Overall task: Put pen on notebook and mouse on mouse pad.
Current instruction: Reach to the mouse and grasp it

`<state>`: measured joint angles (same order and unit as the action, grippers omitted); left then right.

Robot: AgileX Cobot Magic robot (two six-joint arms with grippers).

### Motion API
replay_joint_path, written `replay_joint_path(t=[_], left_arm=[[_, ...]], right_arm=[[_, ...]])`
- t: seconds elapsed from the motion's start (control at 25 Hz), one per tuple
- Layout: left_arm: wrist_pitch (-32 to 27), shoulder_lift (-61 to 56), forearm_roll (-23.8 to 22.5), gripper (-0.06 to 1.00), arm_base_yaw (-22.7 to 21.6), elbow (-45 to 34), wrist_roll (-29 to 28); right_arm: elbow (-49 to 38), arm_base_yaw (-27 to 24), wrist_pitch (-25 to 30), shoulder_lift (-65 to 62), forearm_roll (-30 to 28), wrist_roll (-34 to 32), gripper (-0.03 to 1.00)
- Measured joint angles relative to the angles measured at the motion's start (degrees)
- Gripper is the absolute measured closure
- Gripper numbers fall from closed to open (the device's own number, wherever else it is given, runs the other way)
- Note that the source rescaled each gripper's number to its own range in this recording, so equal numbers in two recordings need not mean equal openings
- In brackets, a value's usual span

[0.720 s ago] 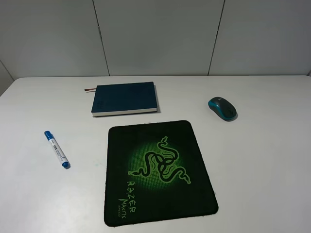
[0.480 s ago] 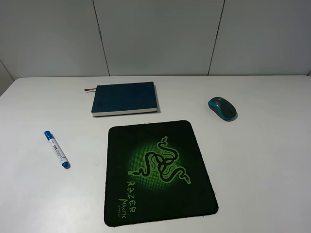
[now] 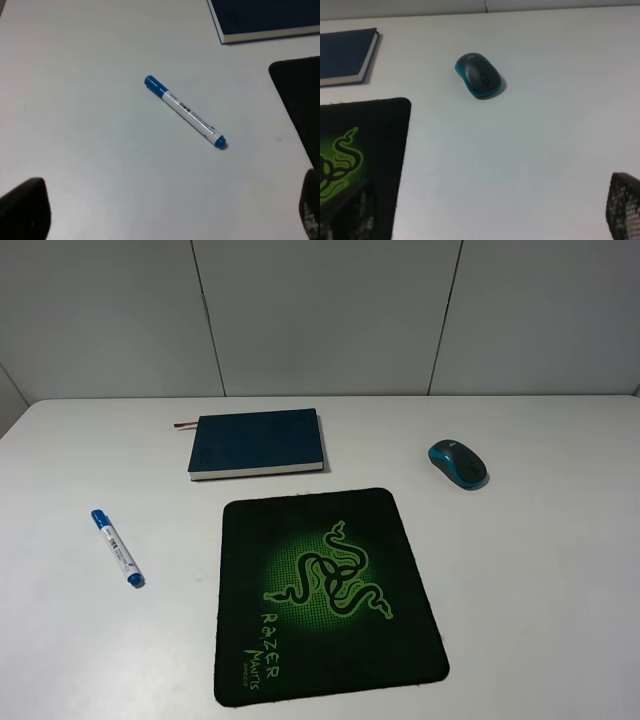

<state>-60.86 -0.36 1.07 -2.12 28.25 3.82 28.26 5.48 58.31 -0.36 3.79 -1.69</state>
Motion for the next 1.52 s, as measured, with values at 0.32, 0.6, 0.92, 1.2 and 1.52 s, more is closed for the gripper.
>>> replay_joint_path(t=[0.32,0.6,0.92,1.2,1.52], left_arm=[[0.0,0.0,0.0,-0.05,0.0,0.0,0.0],[0.0,0.0,0.0,-0.05,0.0,0.0,0.0],[0.1,0.0,0.0,-0.04,0.0,0.0,0.0],[0.1,0.0,0.0,-0.04,0.0,0.0,0.0],[0.1,0.0,0.0,-0.04,0.0,0.0,0.0]], right_arm=[[0.0,0.0,-0.1,3.4,1.2,0.0,-0.03],[5.7,0.0,-1.6,15.4,2.1,0.0,-0.03],[14.8,0.0,-6.1,36.8,3.1,6.5,-0.03],[21.1,0.0,-11.5,56.9,5.8,17.0,-0.03],[29.6,0.0,-14.6,78.4,7.3,24.5,-0.03]])
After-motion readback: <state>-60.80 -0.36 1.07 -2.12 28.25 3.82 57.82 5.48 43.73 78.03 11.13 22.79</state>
